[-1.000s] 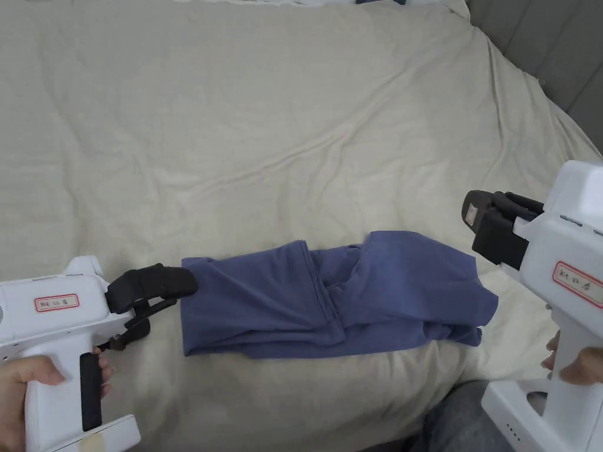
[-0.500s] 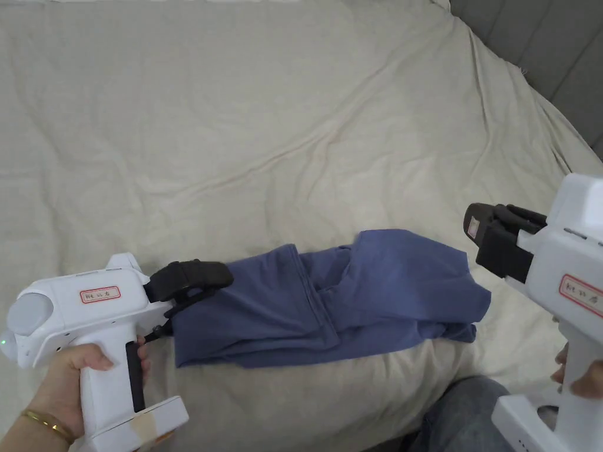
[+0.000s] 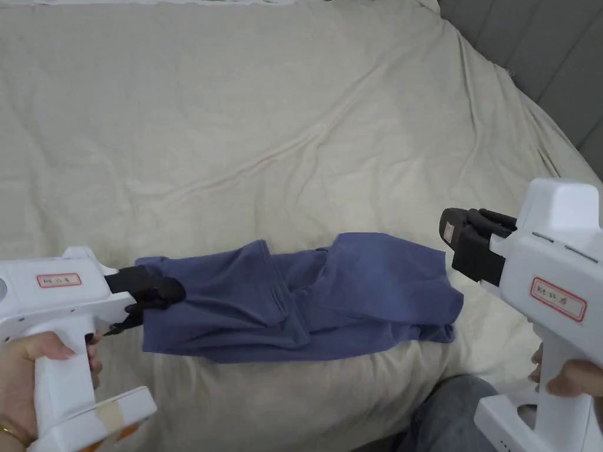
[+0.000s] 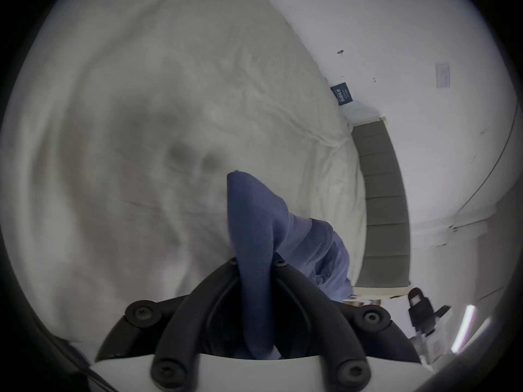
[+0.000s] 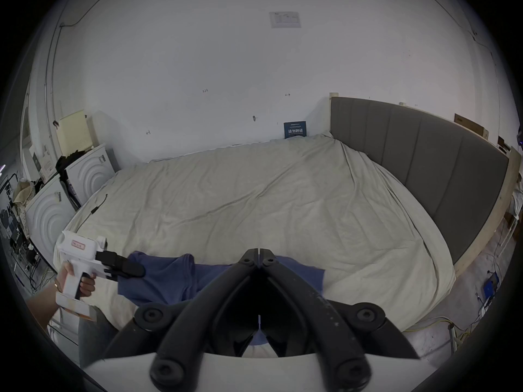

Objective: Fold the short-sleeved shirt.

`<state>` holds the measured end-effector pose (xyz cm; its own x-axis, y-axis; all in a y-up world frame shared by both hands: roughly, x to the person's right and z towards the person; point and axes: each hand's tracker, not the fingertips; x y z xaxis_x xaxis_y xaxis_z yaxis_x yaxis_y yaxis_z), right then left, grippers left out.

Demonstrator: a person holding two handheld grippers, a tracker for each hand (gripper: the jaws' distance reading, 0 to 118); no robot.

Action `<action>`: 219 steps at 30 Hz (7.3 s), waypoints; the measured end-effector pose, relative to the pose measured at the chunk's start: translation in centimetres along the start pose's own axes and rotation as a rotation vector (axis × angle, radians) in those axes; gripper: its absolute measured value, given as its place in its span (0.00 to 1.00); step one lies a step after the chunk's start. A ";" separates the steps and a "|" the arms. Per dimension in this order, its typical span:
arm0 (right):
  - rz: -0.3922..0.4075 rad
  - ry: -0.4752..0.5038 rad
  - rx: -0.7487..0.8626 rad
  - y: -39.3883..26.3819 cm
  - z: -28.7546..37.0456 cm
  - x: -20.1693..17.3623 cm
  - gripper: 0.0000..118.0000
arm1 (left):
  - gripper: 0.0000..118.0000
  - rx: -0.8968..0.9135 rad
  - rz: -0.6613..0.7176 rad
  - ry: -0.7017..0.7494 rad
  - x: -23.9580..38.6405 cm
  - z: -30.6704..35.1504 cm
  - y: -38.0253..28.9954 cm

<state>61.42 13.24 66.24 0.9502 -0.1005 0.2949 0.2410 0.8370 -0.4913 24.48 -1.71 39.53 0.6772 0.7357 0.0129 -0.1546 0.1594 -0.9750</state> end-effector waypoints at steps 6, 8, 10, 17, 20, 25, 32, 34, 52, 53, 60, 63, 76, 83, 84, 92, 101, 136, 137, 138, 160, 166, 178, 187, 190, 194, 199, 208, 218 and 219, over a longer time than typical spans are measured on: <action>0.001 0.057 0.008 0.2 -0.8 -0.7 0.01 | 0.09 0.127 -0.072 0.307 -1.4 8.8 2.2; 0.010 0.077 0.006 0.2 -1.1 -1.1 0.01 | 0.09 0.190 -0.097 0.435 -1.2 12.2 2.4; 0.020 0.094 0.003 0.1 -1.5 -1.3 0.01 | 0.09 0.239 -0.184 0.482 -0.1 14.8 2.2; 0.009 0.129 -0.002 -0.5 -1.9 -1.5 0.01 | 0.09 0.194 -0.427 0.565 6.5 12.7 -0.5; 0.009 0.121 0.007 -0.8 -1.2 -1.3 0.01 | 0.09 0.132 -0.442 0.496 8.6 9.3 -1.6; -0.005 0.090 0.008 -1.3 -0.2 -0.3 0.01 | 0.09 0.027 -0.481 0.414 11.7 3.2 -3.4; 0.000 0.021 0.008 -1.9 1.5 1.1 0.01 | 0.79 -0.074 -0.393 0.273 11.9 -5.1 -5.5; -0.002 -0.002 0.012 -1.9 1.8 1.3 0.01 | 0.80 -0.169 -0.358 0.189 11.7 -6.4 -5.6; 0.016 0.028 -0.005 -2.2 0.3 -0.6 0.01 | 0.08 0.221 -0.715 0.303 8.2 -7.1 -12.2; 0.017 0.031 -0.008 -2.2 0.3 -0.7 0.01 | 0.08 0.205 -0.732 0.328 7.9 -7.9 -12.9; 0.016 0.041 0.013 -2.0 0.9 -1.6 0.01 | 0.08 0.214 -0.728 0.354 7.7 -8.9 -13.5; 0.041 0.056 0.019 -1.3 0.6 -2.5 0.01 | 0.08 0.303 -0.611 0.252 8.7 -5.1 -11.7; 0.016 0.142 0.067 -4.0 -6.7 -14.1 0.01 | 0.08 0.886 -0.808 0.591 8.0 7.8 -11.4; 0.039 0.077 -0.195 -10.3 -15.0 -18.4 0.01 | 0.08 0.839 -0.757 0.634 5.5 9.3 -11.5; 0.039 0.047 -0.235 -11.1 -15.8 -18.8 0.01 | 0.08 0.830 -0.757 0.636 5.2 9.5 -11.3; 0.082 0.019 -0.254 -12.5 -17.5 -19.0 0.01 | 0.60 0.696 -0.604 0.505 3.2 10.3 -7.9; 0.062 0.034 -0.254 -12.5 -16.9 -18.9 0.01 | 1.00 0.231 -0.308 0.077 -2.9 9.4 -0.1; 0.014 0.292 -0.095 -2.2 -9.6 -16.1 0.01 | 0.19 -0.217 -0.258 0.167 -2.2 5.7 3.8; 0.012 0.311 -0.090 -1.7 -9.2 -15.9 0.01 | 0.19 -0.206 -0.277 0.219 -2.6 7.3 4.6; 0.001 0.346 -0.073 -1.2 -8.8 -15.6 0.01 | 0.19 -0.189 -0.287 0.294 -3.9 9.0 5.5; 0.005 0.334 -0.208 -1.3 -13.4 -19.2 0.01 | 0.64 0.385 -0.193 1.504 -22.5 26.2 23.6; 0.033 0.317 -0.149 0.0 -12.5 -18.5 0.01 | 0.00 0.751 -0.423 1.434 -13.7 26.3 20.8; 0.088 0.189 0.203 6.5 -4.4 -13.7 0.01 | 0.00 1.222 -0.634 0.563 10.9 21.8 3.9; 0.104 0.126 0.322 7.9 1.0 -9.9 0.01 | 0.00 1.141 -0.802 0.379 16.2 15.0 -6.3; 0.146 0.045 0.364 6.8 1.6 -9.7 0.01 | 0.00 1.109 -0.792 0.393 15.8 13.6 -7.9; 0.157 0.005 0.364 4.7 1.6 -8.6 0.01 | 0.00 1.081 -0.786 0.396 14.3 12.4 -9.1; 0.155 -0.038 0.349 2.4 1.1 -7.5 0.01 | 0.00 1.039 -0.812 0.424 13.0 11.3 -9.5; 0.113 -0.028 0.321 1.1 0.7 -7.0 0.01 | 0.00 1.011 -0.805 0.428 12.0 11.5 -10.4; 0.094 -0.005 0.314 1.1 0.8 -7.1 0.66 | 1.00 0.997 -0.773 0.426 11.6 11.8 -10.1; 0.085 0.010 0.317 1.1 0.8 -6.9 0.85 | 1.00 1.011 -0.766 0.416 11.5 11.9 -10.1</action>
<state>54.97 15.26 64.36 0.9667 -0.0275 0.2546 0.0892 0.9681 -0.2340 25.31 13.00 52.12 0.9717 0.0167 0.2355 0.0212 0.9873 -0.1576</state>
